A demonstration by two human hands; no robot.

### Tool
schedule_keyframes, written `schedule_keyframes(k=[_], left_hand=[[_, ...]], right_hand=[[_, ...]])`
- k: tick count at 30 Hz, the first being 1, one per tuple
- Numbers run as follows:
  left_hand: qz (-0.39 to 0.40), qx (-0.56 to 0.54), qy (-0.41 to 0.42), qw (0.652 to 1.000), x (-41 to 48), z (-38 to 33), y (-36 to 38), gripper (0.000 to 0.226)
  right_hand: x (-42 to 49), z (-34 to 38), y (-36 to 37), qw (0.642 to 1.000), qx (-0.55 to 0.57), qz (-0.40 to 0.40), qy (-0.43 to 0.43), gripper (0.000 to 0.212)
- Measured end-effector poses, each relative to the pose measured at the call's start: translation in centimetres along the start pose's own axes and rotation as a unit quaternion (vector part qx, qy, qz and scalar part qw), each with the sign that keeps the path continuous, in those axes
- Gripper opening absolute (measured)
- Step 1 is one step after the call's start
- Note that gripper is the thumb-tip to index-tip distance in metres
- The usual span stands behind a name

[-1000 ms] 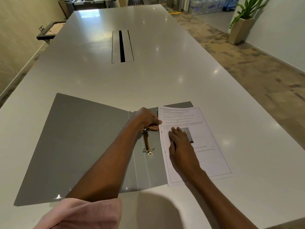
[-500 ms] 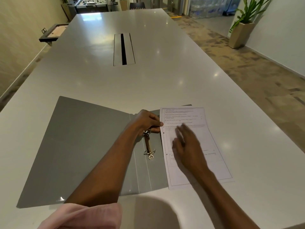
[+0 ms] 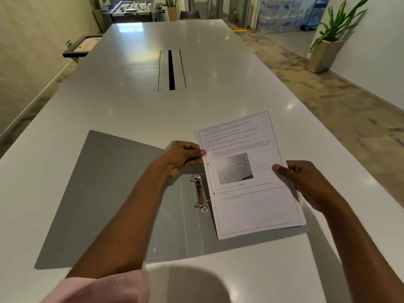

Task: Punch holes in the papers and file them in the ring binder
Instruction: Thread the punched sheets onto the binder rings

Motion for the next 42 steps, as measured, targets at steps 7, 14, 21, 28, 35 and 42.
schedule_keyframes(k=[7,14,21,28,35,42], left_hand=[[0.060,0.029,-0.011,0.998,-2.0,-0.3,-0.9,0.028],[0.085,0.211,-0.009,0.974,-3.0,0.2,-1.5,0.023],[0.086,0.260,-0.026,0.961,-3.3,0.7,-2.3,0.022],[0.032,0.279,-0.020,0.960,-3.0,1.0,-2.2,0.017],[0.016,0.271,-0.020,0.962,-2.8,1.5,-1.8,0.014],[0.018,0.256,-0.046,0.965,-3.1,1.1,-1.2,0.015]], right_hand=[[-1.1,1.4,1.2,0.999,0.015,0.020,-0.028,0.031],[-1.0,1.4,1.8,0.999,0.006,-0.005,-0.031,0.051],[-1.6,2.3,3.0,0.999,0.015,-0.003,-0.034,0.039],[-2.4,2.5,3.3,0.998,0.032,-0.035,-0.031,0.017],[-2.5,1.8,3.3,0.999,0.019,-0.041,0.001,0.028],[-2.8,2.3,3.2,0.999,-0.002,-0.053,0.000,0.021]])
Point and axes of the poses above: each hand's wrist, its own x-axis towards the middle knuckle, its own y-axis out of the palm, z = x × y, the point moved 7 cm from there along x, towards the middle knuckle, and after that the axes turned 14 degrees about y, right-handed, at the moved point
